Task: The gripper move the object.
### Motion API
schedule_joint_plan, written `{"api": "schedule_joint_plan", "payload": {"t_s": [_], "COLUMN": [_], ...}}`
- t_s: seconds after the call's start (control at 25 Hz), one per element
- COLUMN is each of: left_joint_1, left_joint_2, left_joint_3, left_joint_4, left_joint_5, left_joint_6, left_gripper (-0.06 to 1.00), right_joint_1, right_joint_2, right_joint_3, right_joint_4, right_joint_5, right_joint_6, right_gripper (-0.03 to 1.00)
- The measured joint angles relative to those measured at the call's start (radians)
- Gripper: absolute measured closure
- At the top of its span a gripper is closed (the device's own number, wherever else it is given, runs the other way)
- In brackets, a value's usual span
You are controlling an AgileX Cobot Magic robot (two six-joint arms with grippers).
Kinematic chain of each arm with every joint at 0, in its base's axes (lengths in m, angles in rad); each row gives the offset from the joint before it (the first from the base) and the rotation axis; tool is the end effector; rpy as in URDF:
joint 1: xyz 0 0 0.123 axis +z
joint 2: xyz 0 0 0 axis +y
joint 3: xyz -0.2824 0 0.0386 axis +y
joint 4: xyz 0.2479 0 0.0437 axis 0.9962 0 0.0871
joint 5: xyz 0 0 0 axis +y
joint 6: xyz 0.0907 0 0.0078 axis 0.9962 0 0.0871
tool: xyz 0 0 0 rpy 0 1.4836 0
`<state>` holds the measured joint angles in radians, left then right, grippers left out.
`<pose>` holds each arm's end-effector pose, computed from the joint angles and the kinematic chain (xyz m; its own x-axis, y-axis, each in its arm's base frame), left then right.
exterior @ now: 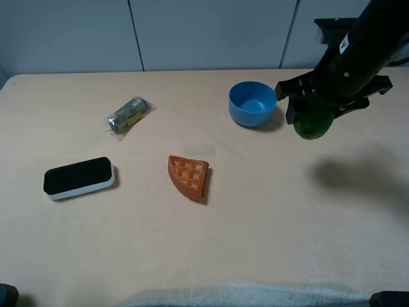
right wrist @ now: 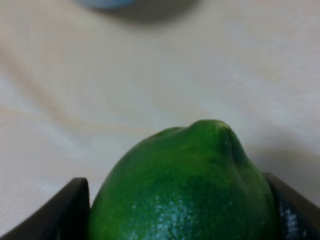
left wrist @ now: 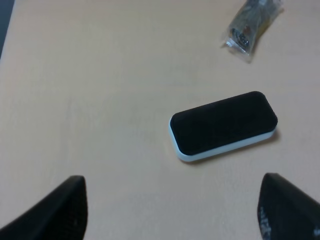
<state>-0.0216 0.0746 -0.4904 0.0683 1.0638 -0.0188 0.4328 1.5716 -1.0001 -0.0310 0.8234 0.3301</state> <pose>0.0074 0.0053 0.2743 -0.5313 0.0259 -0.8468 -0.0213 0.9988 0.0439 0.2682 0.1217 0.2201 -0.9609 -0.1090 -0.2546 -0.1278 0.9901 0.0583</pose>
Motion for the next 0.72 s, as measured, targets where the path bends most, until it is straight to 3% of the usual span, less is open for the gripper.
{"api": "schedule_joint_plan", "payload": {"t_s": [0.12,0.72], "left_joint_1": [0.0,0.0], "left_joint_2": [0.0,0.0], "left_joint_3": [0.0,0.0], "left_joint_4": [0.0,0.0], "left_joint_5": [0.0,0.0], "left_joint_6": [0.0,0.0], "left_gripper": [0.18,0.18], "right_joint_1": [-0.053,-0.291], "right_joint_2": [-0.008,0.109], "right_joint_3": [-0.082,-0.468], "right_joint_4": [-0.006,-0.001], "right_joint_5": [0.071,0.15], "right_joint_6": [-0.03,-0.176], "right_gripper": [0.47,0.47]}}
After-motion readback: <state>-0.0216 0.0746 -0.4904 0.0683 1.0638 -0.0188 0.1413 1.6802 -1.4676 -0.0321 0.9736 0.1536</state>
